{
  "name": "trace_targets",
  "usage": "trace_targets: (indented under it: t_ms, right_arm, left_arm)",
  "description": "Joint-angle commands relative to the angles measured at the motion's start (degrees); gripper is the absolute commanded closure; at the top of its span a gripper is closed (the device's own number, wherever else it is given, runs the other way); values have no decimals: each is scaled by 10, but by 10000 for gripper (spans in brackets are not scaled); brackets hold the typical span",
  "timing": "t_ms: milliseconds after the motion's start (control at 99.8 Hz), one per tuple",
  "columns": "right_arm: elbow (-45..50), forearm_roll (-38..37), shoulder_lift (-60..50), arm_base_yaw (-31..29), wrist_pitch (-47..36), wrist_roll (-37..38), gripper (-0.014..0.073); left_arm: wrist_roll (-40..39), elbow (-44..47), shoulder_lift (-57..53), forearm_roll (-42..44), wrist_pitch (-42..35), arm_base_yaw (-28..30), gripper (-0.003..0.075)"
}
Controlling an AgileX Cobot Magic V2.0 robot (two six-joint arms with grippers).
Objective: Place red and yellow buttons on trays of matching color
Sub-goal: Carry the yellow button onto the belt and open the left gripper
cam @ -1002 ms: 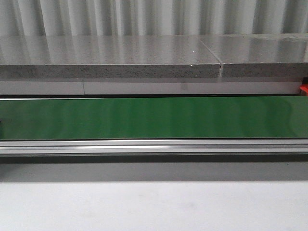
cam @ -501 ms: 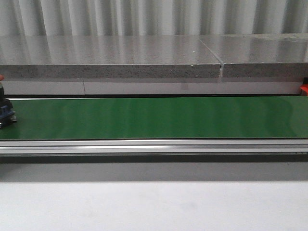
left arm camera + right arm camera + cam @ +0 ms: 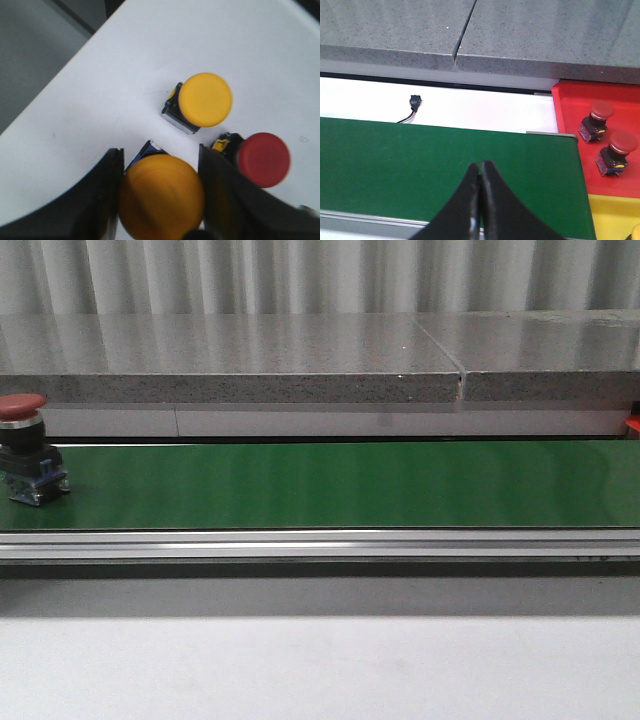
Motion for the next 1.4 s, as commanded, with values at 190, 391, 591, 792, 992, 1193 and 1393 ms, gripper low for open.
trace_targets:
  t_ms: [190,391,591,792,992,1193,1393]
  right_arm:
    - [-13,8,-1,0,-34,-4,675]
    - [-13,8,-1,0,-34,-4,675]
    - [-13,8,-1,0,-34,-4,675]
    - [-13,8,-1,0,-34,-4,675]
    - [-13,8,-1,0,-34,-4,675]
    - [-13,8,-1,0,-34,-4,675]
    - [-13,8,-1,0,-34,-4,675]
  left_arm:
    - [0,-17,-118,-7,25,-59,741]
    - [0,16,-166,-6,39,-114,741]
    - [0,105,-204,-6,0,-165,741]
    - [0,168,-209,-6,-36,-201,741]
    - [0,188,-209,1,-40,-209,738]
    - [4,188,-209,11,-39,-209,496]
    - [4,188,-209,-8,-39,-209,50]
